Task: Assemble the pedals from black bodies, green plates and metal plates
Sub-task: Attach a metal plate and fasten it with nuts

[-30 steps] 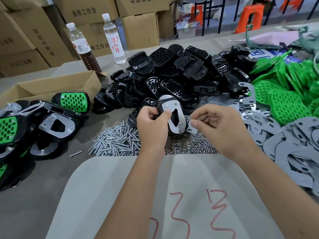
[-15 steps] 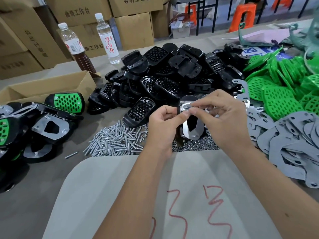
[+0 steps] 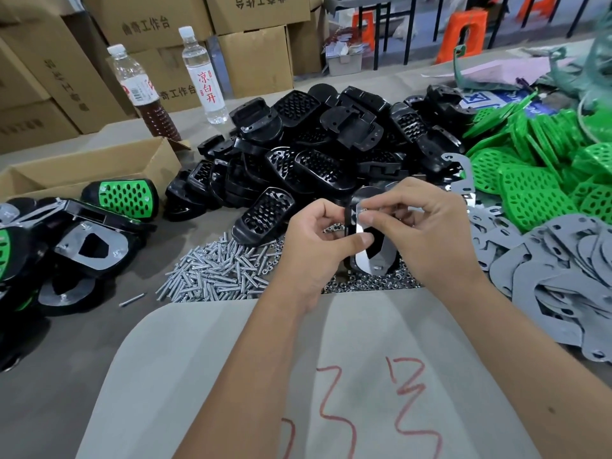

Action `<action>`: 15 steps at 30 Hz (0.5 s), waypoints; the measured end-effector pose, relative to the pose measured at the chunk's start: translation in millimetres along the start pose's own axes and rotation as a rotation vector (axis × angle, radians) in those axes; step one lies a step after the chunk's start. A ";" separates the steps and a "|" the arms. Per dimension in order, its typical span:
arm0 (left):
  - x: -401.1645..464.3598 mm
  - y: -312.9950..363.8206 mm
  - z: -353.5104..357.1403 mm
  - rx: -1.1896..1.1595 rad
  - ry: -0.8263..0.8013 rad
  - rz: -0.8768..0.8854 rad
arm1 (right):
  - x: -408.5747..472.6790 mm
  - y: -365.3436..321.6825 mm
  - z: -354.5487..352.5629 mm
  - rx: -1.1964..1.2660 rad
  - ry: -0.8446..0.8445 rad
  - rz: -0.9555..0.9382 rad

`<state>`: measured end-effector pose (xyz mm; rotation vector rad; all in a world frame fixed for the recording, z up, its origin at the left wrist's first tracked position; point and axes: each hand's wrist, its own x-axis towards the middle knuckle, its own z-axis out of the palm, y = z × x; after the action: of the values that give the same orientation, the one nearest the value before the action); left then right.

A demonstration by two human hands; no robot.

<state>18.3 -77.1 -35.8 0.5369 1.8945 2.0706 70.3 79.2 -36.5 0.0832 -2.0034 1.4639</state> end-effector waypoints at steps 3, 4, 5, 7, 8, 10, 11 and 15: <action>1.2 -3.2 1.9 -0.001 0.074 0.022 | 0.7 0.5 0.7 -0.005 0.001 -0.012; 1.7 -4.7 2.3 0.009 0.092 0.027 | 1.1 1.1 0.0 0.004 -0.006 -0.003; 1.9 -5.3 2.7 0.017 0.104 0.027 | 1.7 1.7 -0.7 0.011 -0.014 0.004; 1.4 -5.1 4.3 0.015 0.124 0.006 | 2.4 2.7 -1.9 0.003 -0.033 0.000; 1.6 -5.2 5.1 0.009 0.131 -0.003 | 2.8 3.2 -2.5 -0.009 -0.039 -0.011; 1.5 -5.5 6.2 -0.004 0.137 -0.016 | 3.5 3.9 -3.3 -0.021 -0.037 -0.029; 1.3 -5.2 6.6 -0.003 0.138 -0.014 | 3.4 4.3 -3.4 -0.020 -0.026 -0.036; 1.4 -4.2 10.4 0.036 0.128 0.010 | 2.5 5.7 -2.5 -0.018 0.033 -0.029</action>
<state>21.6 -66.8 -39.1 0.4323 2.0071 2.1267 67.2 84.4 -39.5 0.0796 -1.9801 1.4194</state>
